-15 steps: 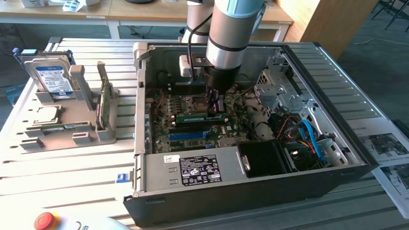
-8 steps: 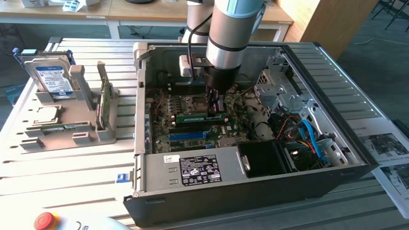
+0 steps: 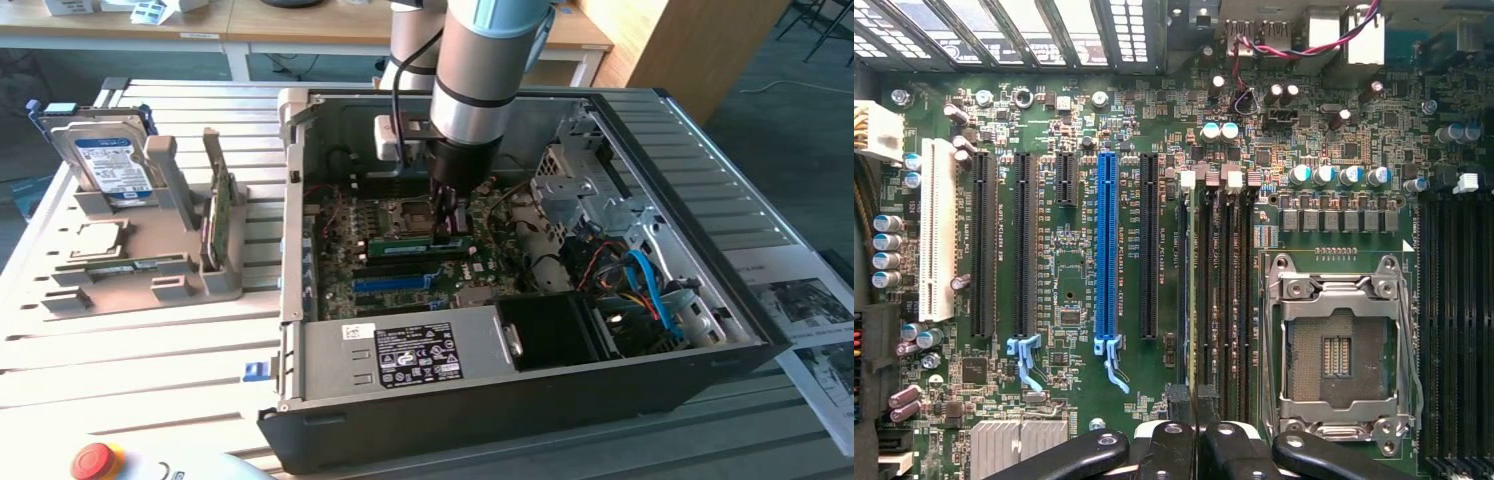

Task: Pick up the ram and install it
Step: 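Insert the ram into the slot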

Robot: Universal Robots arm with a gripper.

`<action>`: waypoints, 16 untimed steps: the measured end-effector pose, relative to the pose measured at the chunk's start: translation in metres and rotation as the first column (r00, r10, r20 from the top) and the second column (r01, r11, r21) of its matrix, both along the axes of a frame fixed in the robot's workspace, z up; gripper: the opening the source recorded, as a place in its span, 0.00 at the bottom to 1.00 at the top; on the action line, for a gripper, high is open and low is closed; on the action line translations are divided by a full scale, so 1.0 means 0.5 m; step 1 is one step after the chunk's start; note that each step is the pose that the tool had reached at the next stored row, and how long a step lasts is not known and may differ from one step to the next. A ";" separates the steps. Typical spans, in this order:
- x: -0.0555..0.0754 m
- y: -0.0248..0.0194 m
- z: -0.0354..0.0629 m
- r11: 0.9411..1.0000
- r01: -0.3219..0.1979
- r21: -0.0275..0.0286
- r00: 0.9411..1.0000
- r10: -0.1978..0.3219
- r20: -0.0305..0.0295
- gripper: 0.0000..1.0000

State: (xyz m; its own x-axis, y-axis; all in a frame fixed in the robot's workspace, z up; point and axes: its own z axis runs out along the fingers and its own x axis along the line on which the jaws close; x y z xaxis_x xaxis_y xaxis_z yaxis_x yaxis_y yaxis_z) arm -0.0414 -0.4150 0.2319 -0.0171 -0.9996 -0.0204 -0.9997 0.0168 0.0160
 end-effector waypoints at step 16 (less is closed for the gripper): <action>0.000 -0.0001 -0.005 1.000 0.000 0.000 1.000 0.000 0.000 0.12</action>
